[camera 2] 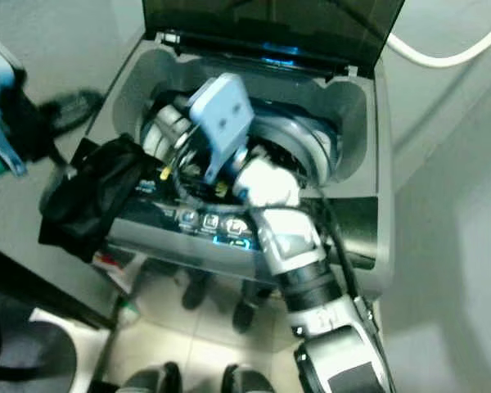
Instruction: Clothes washing
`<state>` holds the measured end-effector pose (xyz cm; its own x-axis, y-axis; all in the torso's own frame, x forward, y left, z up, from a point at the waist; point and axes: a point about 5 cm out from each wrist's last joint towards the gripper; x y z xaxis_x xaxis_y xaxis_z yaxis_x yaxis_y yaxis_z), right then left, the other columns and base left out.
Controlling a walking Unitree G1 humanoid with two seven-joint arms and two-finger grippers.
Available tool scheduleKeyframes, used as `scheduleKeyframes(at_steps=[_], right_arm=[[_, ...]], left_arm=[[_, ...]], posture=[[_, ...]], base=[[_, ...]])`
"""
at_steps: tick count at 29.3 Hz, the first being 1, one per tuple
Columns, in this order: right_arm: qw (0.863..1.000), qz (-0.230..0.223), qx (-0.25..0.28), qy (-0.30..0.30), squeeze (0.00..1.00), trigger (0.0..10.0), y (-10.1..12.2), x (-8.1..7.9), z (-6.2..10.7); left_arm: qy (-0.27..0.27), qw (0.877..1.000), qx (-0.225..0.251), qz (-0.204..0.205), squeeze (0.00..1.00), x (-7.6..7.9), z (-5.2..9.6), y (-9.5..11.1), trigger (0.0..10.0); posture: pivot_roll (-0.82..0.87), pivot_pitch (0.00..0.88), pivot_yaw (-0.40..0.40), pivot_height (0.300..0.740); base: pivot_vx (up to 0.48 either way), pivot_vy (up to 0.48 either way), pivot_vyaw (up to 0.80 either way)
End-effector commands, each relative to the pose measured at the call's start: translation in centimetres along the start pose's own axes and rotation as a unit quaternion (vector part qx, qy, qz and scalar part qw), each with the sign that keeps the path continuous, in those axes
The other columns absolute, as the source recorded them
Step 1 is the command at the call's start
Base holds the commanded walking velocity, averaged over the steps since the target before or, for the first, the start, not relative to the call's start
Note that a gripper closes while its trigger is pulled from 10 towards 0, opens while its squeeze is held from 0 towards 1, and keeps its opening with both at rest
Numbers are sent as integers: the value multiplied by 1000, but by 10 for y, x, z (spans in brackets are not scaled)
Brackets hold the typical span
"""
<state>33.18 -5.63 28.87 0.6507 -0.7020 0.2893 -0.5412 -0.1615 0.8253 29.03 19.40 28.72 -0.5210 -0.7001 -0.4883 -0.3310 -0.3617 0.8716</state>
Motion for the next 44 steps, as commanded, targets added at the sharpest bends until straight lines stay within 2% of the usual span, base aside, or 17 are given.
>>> scheduleKeyframes(at_steps=[1, 4, 6, 13, 14, 18, 22, 27, 29, 40, 41, 42, 44], right_arm=[[1000, -9, 15, -11, 0, 10000, 4, 2, -1], [1000, -13, 23, -15, 0, 10000, 6, 4, -1], [1000, -13, 23, -15, 0, 10000, 6, 4, -1], [999, -15, 24, -14, 0, 10000, 4, 2, -2], [999, -16, 26, -14, 0, 10000, 3, 2, -3], [999, -16, 26, -15, 0, 10000, 4, 2, -3], [999, -20, 27, -22, 0, 10000, 3, 3, -2], [999, -22, 27, -24, 0, 10000, 3, 4, -2], [999, -23, 28, -24, 0, 10000, 3, 3, -2], [999, -24, 31, -27, 0, 10000, 3, 4, -2], [999, -25, 31, -28, 0, 10000, 3, 4, -2], [999, -25, 31, -28, 0, 10000, 3, 4, -2], [999, -26, 32, -29, 0, 10000, 4, 4, -2]], left_arm=[[-17, 1000, -17, 13, 1000, 5, 4, -6, 10000], [-59, 995, -46, 62, 1000, 17, 22, -20, 10000], [-59, 995, -46, 62, 1000, 17, 22, -20, 10000], [-84, 992, -74, 60, 1000, 23, 37, -26, 10000], [-74, 992, -92, 50, 0, 18, 37, -31, 10000], [-70, 992, -97, 49, 0, 16, 36, -33, 10000], [-60, 988, -119, 75, 0, 14, 39, -46, 10000], [-56, 987, -128, 85, 0, 14, 40, -51, 10000], [-67, 984, -131, 99, 0, 17, 39, -55, 10000], [-83, 979, -146, 114, 0, 22, 43, -63, 10000], [-83, 978, -146, 122, 0, 22, 43, -65, 6902], [-83, 978, -146, 122, 0, 22, 43, -65, 6902], [-86, 977, -144, 133, 0, 22, 44, -66, 0]], posture=[[152, 108, 51, 740], [155, 107, 48, 740], [155, 107, 48, 740], [165, 111, 46, 740], [165, 111, 46, 740], [163, 116, 49, 740], [162, 120, 51, 740], [162, 120, 51, 740], [163, 124, 50, 740], [163, 124, 50, 740], [163, 124, 50, 740], [163, 124, 50, 740], [161, 131, 55, 740]], base=[[0, 0, 0], [0, 0, 0], [0, 0, 0], [0, 0, 0], [0, 0, 0], [0, 0, 0], [0, 0, 0], [0, 0, 0], [0, 0, 0], [0, 0, 0], [0, 0, 0], [0, 0, 0], [0, 0, 0]])
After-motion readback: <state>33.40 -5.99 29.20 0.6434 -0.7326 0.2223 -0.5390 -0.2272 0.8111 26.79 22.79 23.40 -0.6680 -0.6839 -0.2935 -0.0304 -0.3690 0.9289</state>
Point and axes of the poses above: a point about 5 cm out from each wrist's last joint towards the gripper, its own z axis pointing back from the gripper into the wrist, its own y axis along the axis of the wrist's last joint, x = y × z, and after that the axes turned 3 degrees about -z, right-handed
